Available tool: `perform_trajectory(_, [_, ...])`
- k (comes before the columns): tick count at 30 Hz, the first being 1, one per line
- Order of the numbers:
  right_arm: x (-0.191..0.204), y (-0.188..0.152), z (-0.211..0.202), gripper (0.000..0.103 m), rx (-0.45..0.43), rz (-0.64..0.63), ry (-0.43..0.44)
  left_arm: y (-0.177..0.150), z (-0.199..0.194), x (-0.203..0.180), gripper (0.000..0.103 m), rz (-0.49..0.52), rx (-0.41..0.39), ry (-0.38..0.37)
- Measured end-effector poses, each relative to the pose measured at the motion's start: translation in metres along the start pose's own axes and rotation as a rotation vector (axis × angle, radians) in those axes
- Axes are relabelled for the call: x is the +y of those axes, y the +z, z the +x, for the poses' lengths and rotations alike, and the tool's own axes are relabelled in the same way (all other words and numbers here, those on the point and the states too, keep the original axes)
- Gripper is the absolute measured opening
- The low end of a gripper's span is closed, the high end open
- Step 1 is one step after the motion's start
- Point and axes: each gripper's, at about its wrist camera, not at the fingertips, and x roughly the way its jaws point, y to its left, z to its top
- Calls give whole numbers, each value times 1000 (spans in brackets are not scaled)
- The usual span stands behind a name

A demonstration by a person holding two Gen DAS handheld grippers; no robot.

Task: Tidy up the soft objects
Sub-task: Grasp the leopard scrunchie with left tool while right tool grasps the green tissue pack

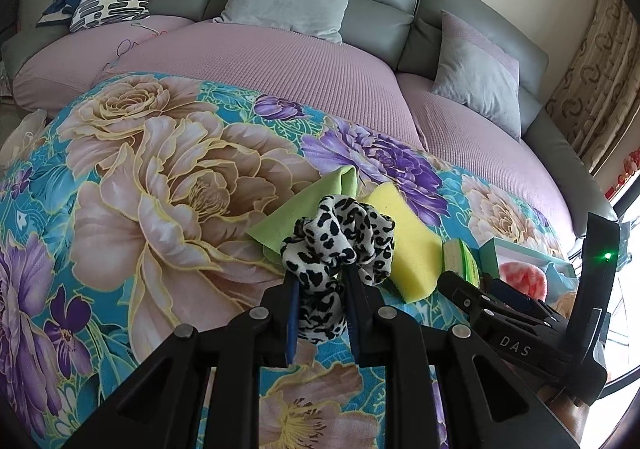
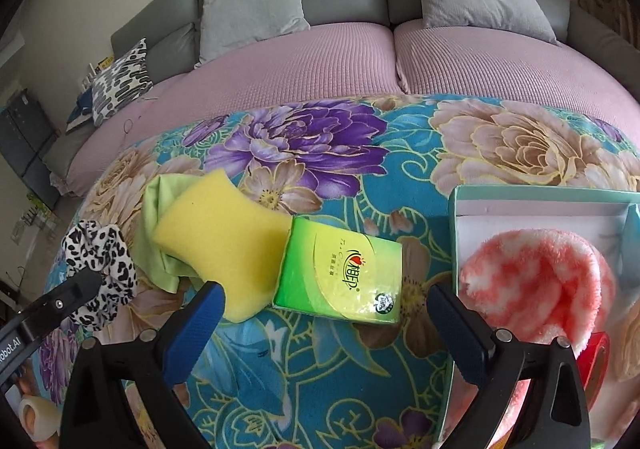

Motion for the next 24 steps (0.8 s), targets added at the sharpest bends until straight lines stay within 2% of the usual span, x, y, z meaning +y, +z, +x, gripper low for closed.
perform_trajectory(4, [4, 1, 0, 96, -7, -2, 38, 0, 1, 0, 21, -2, 4, 3])
perform_trajectory(8, [12, 0, 1, 95, -3, -27, 56, 0, 3, 0, 21, -3, 8, 5])
perform_trajectory(11, [15, 1, -3, 94, -15, -19, 116, 0, 3, 0, 21, -2, 11, 7])
perform_trajectory(14, [20, 1, -7, 94, -26, -34, 139, 0, 4, 0, 21, 1, 11, 8])
perform_trajectory(20, [8, 1, -5, 87, -20, -4, 49, 0, 5, 1, 21, -4, 15, 15])
perform_trajectory(24, [1, 1, 2, 78, 9, 36, 15, 0, 6, 0, 21, 0, 19, 8])
